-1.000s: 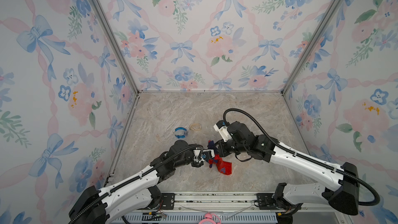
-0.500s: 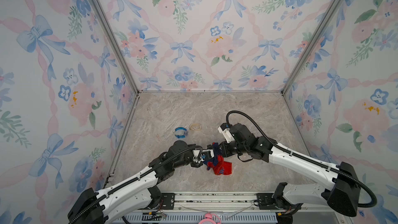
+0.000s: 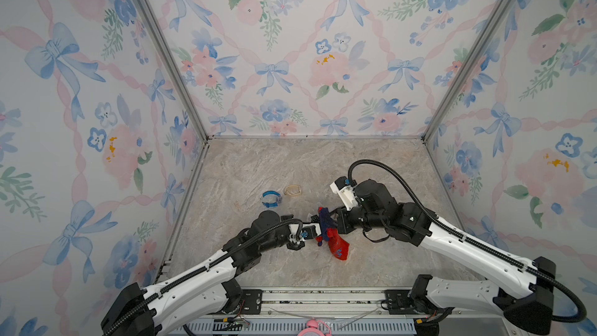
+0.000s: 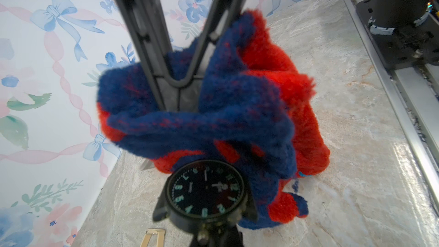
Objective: Wipe the watch dial
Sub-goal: Wipe the dirt from the watch dial.
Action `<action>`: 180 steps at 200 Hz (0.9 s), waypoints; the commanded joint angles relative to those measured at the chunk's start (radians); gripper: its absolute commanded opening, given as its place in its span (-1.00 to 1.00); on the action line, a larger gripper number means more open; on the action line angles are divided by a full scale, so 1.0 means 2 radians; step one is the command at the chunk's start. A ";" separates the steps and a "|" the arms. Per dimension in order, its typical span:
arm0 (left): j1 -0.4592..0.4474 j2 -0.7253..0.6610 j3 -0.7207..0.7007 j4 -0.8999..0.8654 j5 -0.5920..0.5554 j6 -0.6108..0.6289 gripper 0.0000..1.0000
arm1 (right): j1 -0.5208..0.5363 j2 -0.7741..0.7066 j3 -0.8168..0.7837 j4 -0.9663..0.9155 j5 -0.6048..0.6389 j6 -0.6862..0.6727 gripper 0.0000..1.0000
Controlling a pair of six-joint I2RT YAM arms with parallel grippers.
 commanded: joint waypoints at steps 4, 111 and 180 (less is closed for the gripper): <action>-0.002 -0.004 0.008 0.009 0.008 0.005 -0.89 | 0.011 0.024 0.015 0.010 0.000 -0.001 -1.00; -0.003 -0.015 0.006 0.010 0.005 0.006 -0.90 | -0.052 0.025 -0.057 0.023 -0.016 0.006 -1.00; -0.002 -0.012 0.006 0.011 0.003 0.006 -0.91 | -0.050 -0.024 -0.023 -0.010 -0.013 0.006 -1.00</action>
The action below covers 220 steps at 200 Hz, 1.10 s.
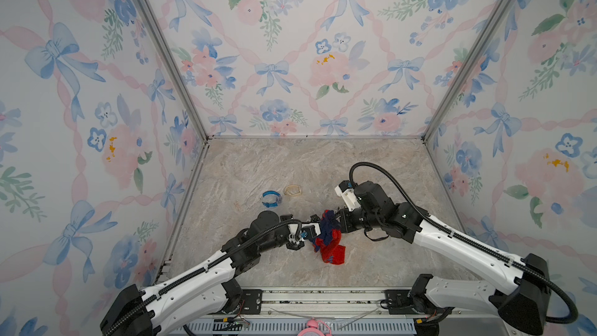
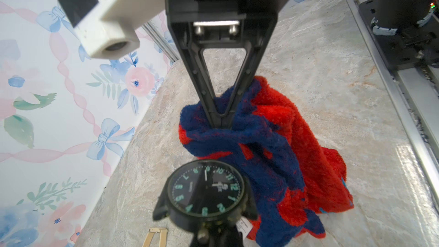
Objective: Wipe the watch dial
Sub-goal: Wipe the dirt from the watch dial.
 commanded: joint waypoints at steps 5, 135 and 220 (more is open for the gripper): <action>-0.002 -0.005 0.007 0.015 0.007 0.006 -0.91 | 0.012 -0.015 0.034 -0.010 -0.004 0.006 -1.00; -0.003 -0.007 0.007 0.014 0.012 0.005 -0.91 | 0.025 0.080 0.033 0.036 -0.020 0.015 -1.00; -0.003 -0.005 0.006 0.015 0.011 0.005 -0.91 | -0.007 -0.004 0.005 0.003 -0.014 0.017 -1.00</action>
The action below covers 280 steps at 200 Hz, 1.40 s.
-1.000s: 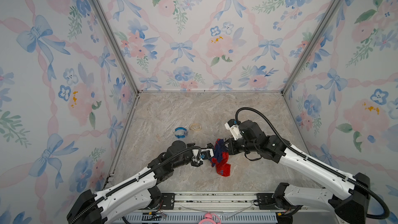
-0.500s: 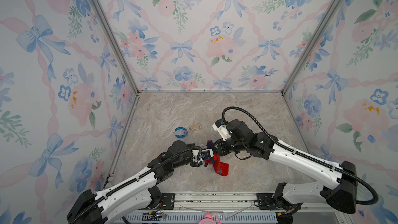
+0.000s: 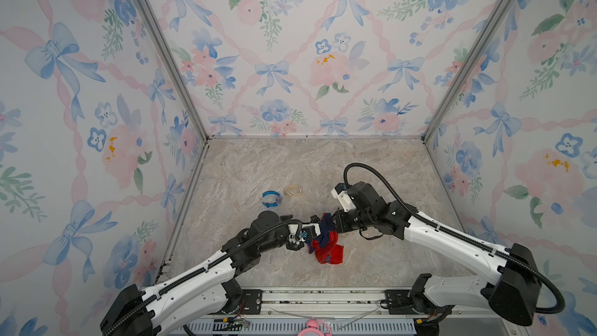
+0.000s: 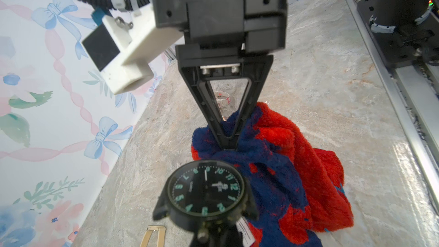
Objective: Wipe the watch dial
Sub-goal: Wipe the dirt from the watch dial.
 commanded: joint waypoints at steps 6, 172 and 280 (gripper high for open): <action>-0.003 -0.006 0.007 0.015 0.011 0.005 -0.91 | 0.003 -0.046 0.021 -0.019 0.002 0.005 -1.00; -0.003 -0.010 0.006 0.015 0.016 0.005 -0.91 | 0.010 0.013 0.008 0.016 -0.014 0.004 -1.00; -0.001 -0.006 0.006 0.014 0.014 0.002 -0.91 | 0.044 -0.044 0.037 -0.017 0.008 0.006 -1.00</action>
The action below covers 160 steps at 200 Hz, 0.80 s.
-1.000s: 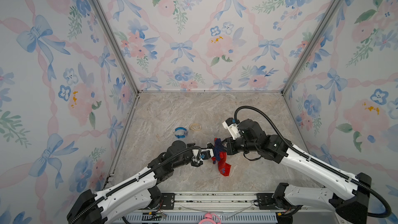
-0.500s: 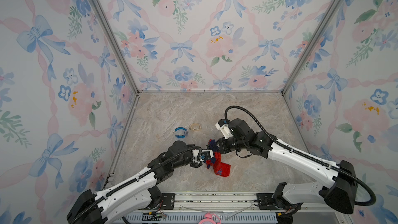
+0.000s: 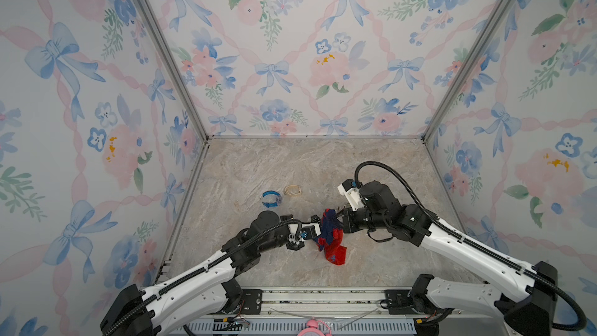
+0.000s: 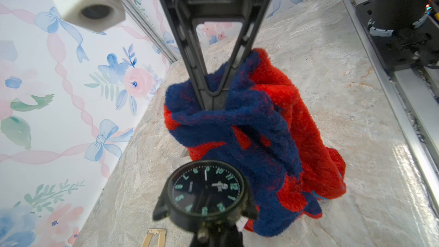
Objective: Wipe the watch dial
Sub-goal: Wipe the dirt from the watch dial.
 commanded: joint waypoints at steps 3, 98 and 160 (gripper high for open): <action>-0.001 -0.006 0.006 0.014 0.010 0.002 -0.91 | 0.022 0.012 0.020 -0.004 0.006 0.004 -1.00; -0.001 0.007 0.014 0.005 0.015 0.002 -0.90 | 0.086 0.069 0.049 0.020 0.012 0.018 -1.00; -0.001 0.011 0.019 -0.003 0.016 0.005 -0.90 | 0.072 0.054 0.060 0.004 0.019 0.012 -1.00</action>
